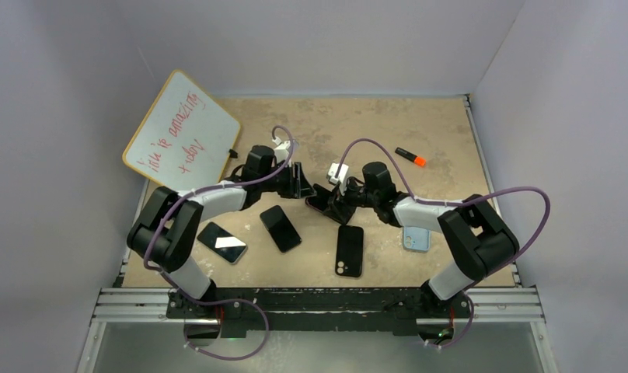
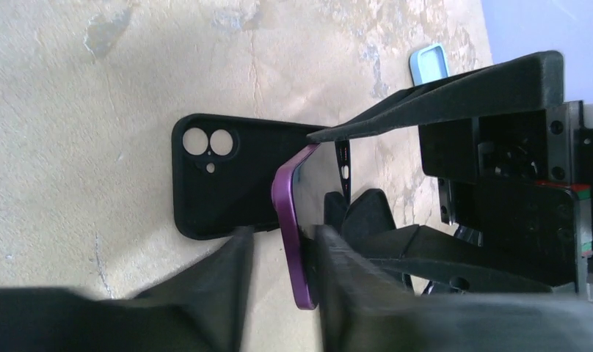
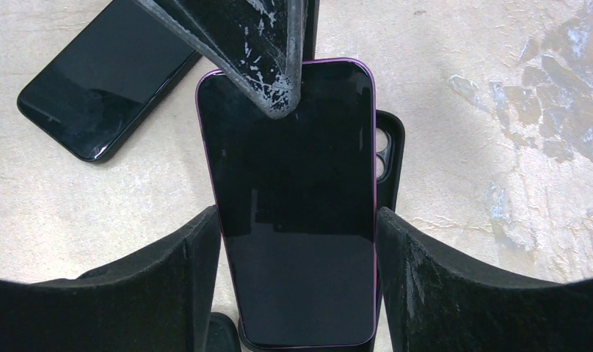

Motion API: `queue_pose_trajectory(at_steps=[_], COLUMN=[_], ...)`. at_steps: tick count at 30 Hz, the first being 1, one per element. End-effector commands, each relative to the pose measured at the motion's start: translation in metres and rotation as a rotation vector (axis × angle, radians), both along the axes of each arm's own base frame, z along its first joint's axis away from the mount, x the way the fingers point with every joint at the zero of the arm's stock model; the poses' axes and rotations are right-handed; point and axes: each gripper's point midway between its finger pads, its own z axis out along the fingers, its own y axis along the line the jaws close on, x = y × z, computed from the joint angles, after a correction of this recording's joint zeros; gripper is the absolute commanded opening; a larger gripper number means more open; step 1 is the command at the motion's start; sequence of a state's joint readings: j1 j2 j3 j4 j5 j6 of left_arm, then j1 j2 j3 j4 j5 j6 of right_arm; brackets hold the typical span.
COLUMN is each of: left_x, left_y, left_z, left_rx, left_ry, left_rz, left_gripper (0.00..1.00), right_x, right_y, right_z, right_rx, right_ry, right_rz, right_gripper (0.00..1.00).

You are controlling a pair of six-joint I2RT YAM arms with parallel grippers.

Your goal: Put the phone into the phone case

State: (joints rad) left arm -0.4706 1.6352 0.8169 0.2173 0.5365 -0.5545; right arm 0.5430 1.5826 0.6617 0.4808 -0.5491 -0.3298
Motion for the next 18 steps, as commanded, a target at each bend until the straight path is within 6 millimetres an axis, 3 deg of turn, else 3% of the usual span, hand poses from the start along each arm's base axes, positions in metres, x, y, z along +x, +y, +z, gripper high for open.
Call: queue_pose_trajectory(at_steps=[1, 3, 6, 10, 15, 18], left_x=[0.016, 0.019, 0.024, 0.029, 0.039, 0.045], left_y=[-0.010, -0.010, -0.009, -0.008, -0.005, -0.002], left_z=[0.019, 0.016, 0.011, 0.002, -0.007, -0.014], left_rx=[-0.047, -0.031, -0.012, 0.030, 0.095, 0.154], left_ry=[-0.074, -0.074, -0.077, -0.076, -0.100, -0.102], left_rz=[-0.037, -0.035, -0.024, -0.035, -0.049, -0.068], left_gripper=[0.25, 0.12, 0.01, 0.00, 0.00, 0.00], right_x=[0.001, 0.002, 0.003, 0.004, 0.003, 0.005], right_y=[0.004, 0.004, 0.004, 0.006, 0.002, -0.010], right_z=[0.016, 0.019, 0.023, 0.033, 0.066, 0.072], right_rx=[0.042, 0.046, 0.053, 0.075, 0.202, 0.237], right_ry=[-0.037, -0.045, -0.059, -0.047, 0.024, 0.111], right_rz=[0.009, 0.008, 0.004, -0.009, -0.158, -0.310], right_gripper=[0.57, 0.63, 0.75, 0.87, 0.87, 0.86])
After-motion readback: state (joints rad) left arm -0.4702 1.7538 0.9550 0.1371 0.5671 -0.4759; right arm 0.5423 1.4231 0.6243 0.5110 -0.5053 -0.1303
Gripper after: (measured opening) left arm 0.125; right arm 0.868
